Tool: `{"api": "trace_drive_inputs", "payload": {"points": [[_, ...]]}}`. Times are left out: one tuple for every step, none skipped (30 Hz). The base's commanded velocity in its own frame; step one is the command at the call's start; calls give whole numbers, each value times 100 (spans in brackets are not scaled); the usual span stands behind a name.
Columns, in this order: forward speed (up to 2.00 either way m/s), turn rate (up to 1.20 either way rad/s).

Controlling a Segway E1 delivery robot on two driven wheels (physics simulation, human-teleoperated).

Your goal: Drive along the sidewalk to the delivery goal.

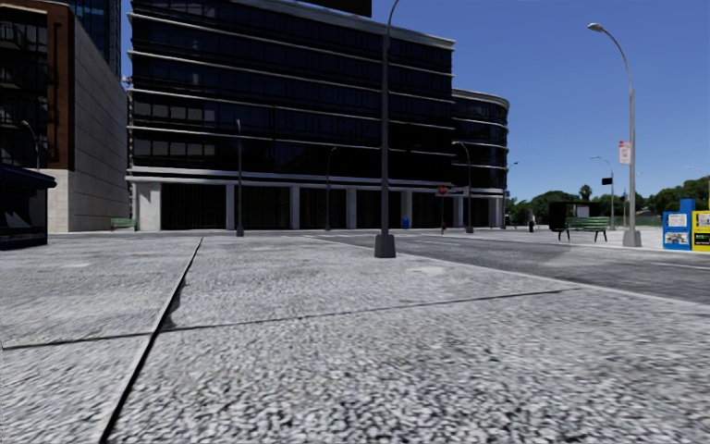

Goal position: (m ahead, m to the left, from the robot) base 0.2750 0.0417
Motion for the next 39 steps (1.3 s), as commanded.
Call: {"api": "trace_drive_inputs", "payload": {"points": [[162, 0], [162, 0], [162, 0], [162, 0], [162, 0], [162, 0], [162, 0], [152, 0], [7, 0], [0, 0], [0, 0], [0, 0], [0, 0], [0, 0], [0, 0], [0, 0], [0, 0], [0, 0], [0, 0], [0, 0], [0, 0], [0, 0], [0, 0], [0, 0], [0, 0], [0, 0], [0, 0], [0, 0], [0, 0], [0, 0], [0, 0], [0, 0], [0, 0], [0, 0], [0, 0], [0, 0], [0, 0], [0, 0], [0, 0]]}}
